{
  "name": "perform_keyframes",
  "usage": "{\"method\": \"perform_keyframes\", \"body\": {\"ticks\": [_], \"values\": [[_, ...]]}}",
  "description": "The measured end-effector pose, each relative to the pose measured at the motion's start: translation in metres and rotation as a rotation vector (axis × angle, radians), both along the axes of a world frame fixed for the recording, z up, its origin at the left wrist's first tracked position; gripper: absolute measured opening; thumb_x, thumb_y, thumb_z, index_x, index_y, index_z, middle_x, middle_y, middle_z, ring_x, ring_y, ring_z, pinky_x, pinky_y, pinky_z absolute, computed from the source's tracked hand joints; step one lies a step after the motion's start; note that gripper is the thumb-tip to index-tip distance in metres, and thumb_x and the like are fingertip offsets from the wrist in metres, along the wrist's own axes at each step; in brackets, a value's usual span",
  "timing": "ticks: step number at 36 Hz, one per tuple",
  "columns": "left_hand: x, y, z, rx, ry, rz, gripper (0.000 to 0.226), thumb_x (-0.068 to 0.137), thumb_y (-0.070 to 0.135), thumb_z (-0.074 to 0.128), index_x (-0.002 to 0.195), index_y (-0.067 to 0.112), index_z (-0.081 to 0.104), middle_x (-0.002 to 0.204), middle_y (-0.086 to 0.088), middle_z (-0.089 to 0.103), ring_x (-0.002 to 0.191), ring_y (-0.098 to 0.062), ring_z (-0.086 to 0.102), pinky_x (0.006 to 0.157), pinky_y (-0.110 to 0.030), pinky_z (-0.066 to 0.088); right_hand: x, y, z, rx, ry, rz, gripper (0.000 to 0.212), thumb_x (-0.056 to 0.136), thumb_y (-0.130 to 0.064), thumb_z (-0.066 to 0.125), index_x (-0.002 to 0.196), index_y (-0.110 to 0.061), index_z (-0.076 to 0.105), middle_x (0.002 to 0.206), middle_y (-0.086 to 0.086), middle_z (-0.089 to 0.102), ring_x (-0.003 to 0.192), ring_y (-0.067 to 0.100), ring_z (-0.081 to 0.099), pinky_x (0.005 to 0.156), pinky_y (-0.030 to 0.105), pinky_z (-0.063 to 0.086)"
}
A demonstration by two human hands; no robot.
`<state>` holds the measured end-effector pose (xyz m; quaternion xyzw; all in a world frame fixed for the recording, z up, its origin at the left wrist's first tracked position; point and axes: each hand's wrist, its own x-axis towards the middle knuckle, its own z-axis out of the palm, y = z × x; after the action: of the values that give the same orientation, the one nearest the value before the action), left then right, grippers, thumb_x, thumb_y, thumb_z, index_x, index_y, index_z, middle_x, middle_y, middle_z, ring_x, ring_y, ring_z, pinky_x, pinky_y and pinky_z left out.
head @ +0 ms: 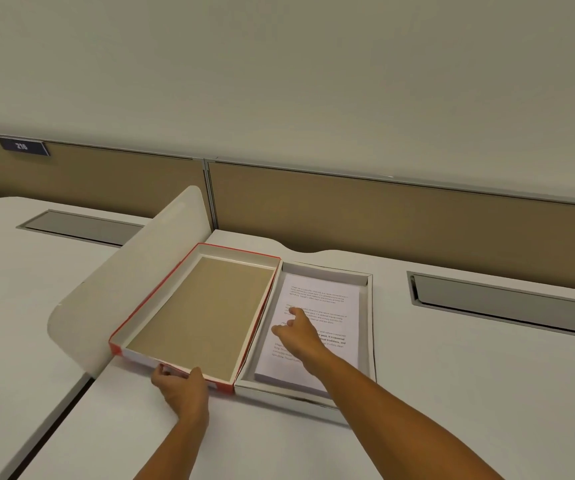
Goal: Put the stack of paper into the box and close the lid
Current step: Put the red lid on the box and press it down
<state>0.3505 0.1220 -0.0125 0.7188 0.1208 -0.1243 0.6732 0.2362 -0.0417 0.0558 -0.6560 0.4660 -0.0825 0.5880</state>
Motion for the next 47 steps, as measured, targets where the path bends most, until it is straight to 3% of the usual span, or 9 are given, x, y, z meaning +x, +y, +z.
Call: {"method": "perform_keyframes", "body": {"ticks": [4,10,18,25,29,35,38,43,47], "values": [[0.001,0.004,-0.004,-0.143,0.020,-0.008,0.067,0.085,-0.007,0.067,0.138,0.017,0.033,0.140,-0.014,0.050,0.120,-0.036,0.057,0.100,-0.045,0.048,0.000,0.001,0.001,0.007,-0.010,0.005,0.071,0.094,-0.020,0.059,0.156,-0.026,0.023,0.160,0.011,0.036,0.135,0.028,0.047,0.088,0.031,0.043],[0.004,0.010,-0.002,-0.229,-0.044,-0.048,0.071,0.082,-0.008,0.069,0.138,0.022,0.039,0.137,-0.011,0.056,0.119,-0.035,0.059,0.096,-0.045,0.050,0.000,0.001,0.005,0.007,-0.018,0.002,0.071,0.094,-0.020,0.060,0.155,-0.025,0.025,0.160,0.011,0.036,0.141,0.031,0.042,0.104,0.040,0.043],[-0.004,0.011,0.015,-0.084,-0.239,-0.124,0.082,0.077,-0.007,0.075,0.143,0.020,0.036,0.145,-0.007,0.037,0.125,-0.033,0.053,0.093,-0.048,0.051,-0.001,0.003,0.023,0.016,-0.048,0.022,0.069,0.094,-0.024,0.063,0.153,-0.025,0.027,0.161,0.010,0.034,0.143,0.032,0.041,0.108,0.045,0.041],[-0.013,0.014,0.028,-0.085,-0.337,-0.285,0.081,0.078,-0.006,0.075,0.140,0.025,0.031,0.145,-0.007,0.042,0.125,-0.030,0.051,0.095,-0.054,0.050,-0.001,0.005,0.046,0.027,-0.119,0.024,0.063,0.093,-0.029,0.066,0.148,-0.028,0.034,0.150,0.006,0.049,0.133,0.028,0.050,0.104,0.046,0.045],[-0.029,0.012,0.032,-0.060,-0.349,-0.376,0.078,0.079,-0.004,0.075,0.138,0.023,0.030,0.143,-0.011,0.046,0.120,-0.032,0.054,0.094,-0.050,0.051,-0.007,0.007,0.060,0.060,-0.191,0.029,0.058,0.096,-0.035,0.061,0.148,-0.028,0.036,0.155,0.006,0.043,0.136,0.030,0.049,0.112,0.049,0.043],[-0.065,0.001,0.039,0.073,-0.461,-0.481,0.065,0.080,0.004,0.076,0.128,0.021,0.035,0.127,-0.003,0.051,0.113,-0.029,0.054,0.096,-0.047,0.050,-0.026,0.003,0.085,0.165,-0.371,-0.008,0.052,0.100,-0.055,0.044,0.141,-0.023,0.046,0.126,0.000,0.061,0.108,0.020,0.066,0.089,0.035,0.056],[-0.082,-0.004,0.042,0.099,-0.516,-0.511,0.057,0.082,0.005,0.074,0.119,0.027,0.037,0.117,0.001,0.052,0.105,-0.023,0.053,0.096,-0.046,0.050,-0.037,0.001,0.093,0.173,-0.456,-0.066,0.052,0.100,-0.056,0.042,0.141,-0.026,0.039,0.110,-0.006,0.065,0.099,0.015,0.067,0.080,0.031,0.054],[-0.098,-0.012,0.039,0.120,-0.557,-0.565,0.056,0.079,-0.008,0.073,0.115,0.023,0.044,0.113,-0.004,0.054,0.104,-0.026,0.055,0.098,-0.046,0.050,-0.057,-0.005,0.094,0.218,-0.513,-0.151,0.062,0.095,-0.050,0.060,0.144,-0.025,0.033,0.132,0.004,0.060,0.114,0.026,0.063,0.098,0.046,0.055],[-0.103,-0.010,0.032,0.171,-0.644,-0.704,0.060,0.071,-0.018,0.072,0.115,0.016,0.050,0.113,-0.008,0.056,0.103,-0.026,0.056,0.097,-0.043,0.051,-0.076,-0.013,0.084,0.267,-0.451,-0.276,0.063,0.086,-0.031,0.077,0.138,-0.018,0.043,0.128,0.006,0.063,0.110,0.028,0.063,0.093,0.046,0.055]]}}
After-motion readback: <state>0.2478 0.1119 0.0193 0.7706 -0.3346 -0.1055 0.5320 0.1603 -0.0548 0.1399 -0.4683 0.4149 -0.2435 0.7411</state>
